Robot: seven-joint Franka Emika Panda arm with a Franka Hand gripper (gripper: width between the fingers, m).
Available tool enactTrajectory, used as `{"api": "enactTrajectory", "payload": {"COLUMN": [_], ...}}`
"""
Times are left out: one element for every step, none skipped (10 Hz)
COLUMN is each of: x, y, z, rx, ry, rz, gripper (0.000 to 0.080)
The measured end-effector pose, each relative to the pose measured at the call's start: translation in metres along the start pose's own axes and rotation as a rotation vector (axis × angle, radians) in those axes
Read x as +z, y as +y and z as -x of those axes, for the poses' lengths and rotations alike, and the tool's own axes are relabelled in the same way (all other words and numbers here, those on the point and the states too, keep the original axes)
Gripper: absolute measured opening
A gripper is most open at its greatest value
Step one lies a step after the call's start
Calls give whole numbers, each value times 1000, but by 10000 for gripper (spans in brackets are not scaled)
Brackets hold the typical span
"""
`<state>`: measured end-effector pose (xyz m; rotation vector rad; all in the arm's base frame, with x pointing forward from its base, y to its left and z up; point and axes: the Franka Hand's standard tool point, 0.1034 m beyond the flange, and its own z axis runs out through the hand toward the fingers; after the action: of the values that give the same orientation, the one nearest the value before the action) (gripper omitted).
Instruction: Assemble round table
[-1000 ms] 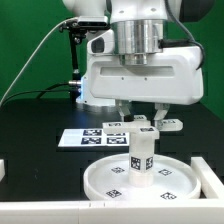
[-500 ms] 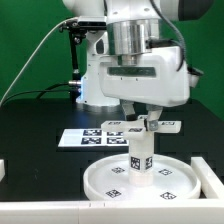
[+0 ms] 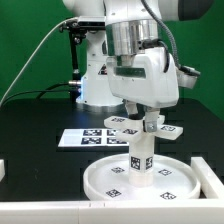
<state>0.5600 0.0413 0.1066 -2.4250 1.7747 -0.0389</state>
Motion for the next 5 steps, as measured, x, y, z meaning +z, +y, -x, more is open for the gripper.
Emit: {"api": "enactTrajectory", "payload": {"x": [-4, -11, -18, -22, -25], "y": [-1, -4, -8, -9, -9], "z": [1, 5, 5, 3, 3], "rx": [-102, -198, -277, -406, -541], "ry": [-12, -29, -35, -35, -31], "rz": [8, 14, 5, -11, -17], "gripper": [596, 639, 646, 646, 649]}}
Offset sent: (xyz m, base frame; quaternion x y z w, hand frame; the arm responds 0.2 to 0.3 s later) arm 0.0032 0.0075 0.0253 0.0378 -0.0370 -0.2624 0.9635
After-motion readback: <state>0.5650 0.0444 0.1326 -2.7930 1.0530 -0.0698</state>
